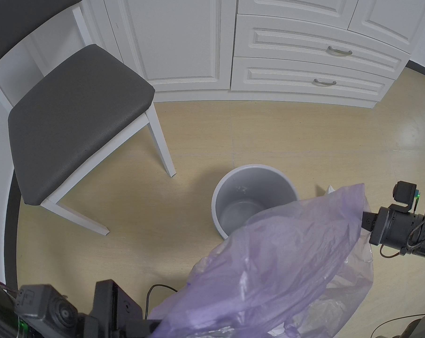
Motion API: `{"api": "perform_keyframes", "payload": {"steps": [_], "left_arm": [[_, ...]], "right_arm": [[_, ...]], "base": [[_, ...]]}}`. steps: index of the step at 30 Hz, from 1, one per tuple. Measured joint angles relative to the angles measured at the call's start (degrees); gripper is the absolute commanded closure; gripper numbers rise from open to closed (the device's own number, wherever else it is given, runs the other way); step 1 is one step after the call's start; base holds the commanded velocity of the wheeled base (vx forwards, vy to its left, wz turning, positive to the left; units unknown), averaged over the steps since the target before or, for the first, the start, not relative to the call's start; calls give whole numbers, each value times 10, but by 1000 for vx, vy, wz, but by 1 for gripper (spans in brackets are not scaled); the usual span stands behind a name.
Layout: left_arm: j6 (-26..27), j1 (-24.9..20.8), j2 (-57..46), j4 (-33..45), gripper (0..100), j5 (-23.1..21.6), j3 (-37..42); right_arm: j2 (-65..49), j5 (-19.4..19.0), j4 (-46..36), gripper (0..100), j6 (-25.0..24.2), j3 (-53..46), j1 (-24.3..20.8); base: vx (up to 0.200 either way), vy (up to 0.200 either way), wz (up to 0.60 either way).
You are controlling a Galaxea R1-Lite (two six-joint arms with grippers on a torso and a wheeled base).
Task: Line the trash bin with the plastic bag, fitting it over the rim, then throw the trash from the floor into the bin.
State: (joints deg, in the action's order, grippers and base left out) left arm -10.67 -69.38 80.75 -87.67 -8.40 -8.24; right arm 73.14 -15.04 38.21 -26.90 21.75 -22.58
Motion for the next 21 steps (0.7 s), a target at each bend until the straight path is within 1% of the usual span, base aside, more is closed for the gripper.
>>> {"api": "perform_keyframes", "payload": {"steps": [4, 7, 12, 18, 21], "left_arm": [[0, 23, 19, 0, 100, 1, -2], [-1, 40, 30, 0, 100, 2, -5], [-3, 60, 46, 5, 100, 7, -17], [-2, 71, 58, 18, 100, 7, -23], [-2, 78, 61, 31, 100, 10, -31]], "right_arm": [[-8, 35, -6, 100, 0, 16, 0], [-12, 45, -8, 100, 0, 25, 0], [-24, 50, -7, 100, 5, 30, -1], [-47, 51, -11, 100, 9, 32, -1], [-58, 52, -36, 100, 9, 39, -1]], "base": [[0, 0, 0], [0, 0, 0], [0, 0, 0], [0, 0, 0], [0, 0, 0]]}}
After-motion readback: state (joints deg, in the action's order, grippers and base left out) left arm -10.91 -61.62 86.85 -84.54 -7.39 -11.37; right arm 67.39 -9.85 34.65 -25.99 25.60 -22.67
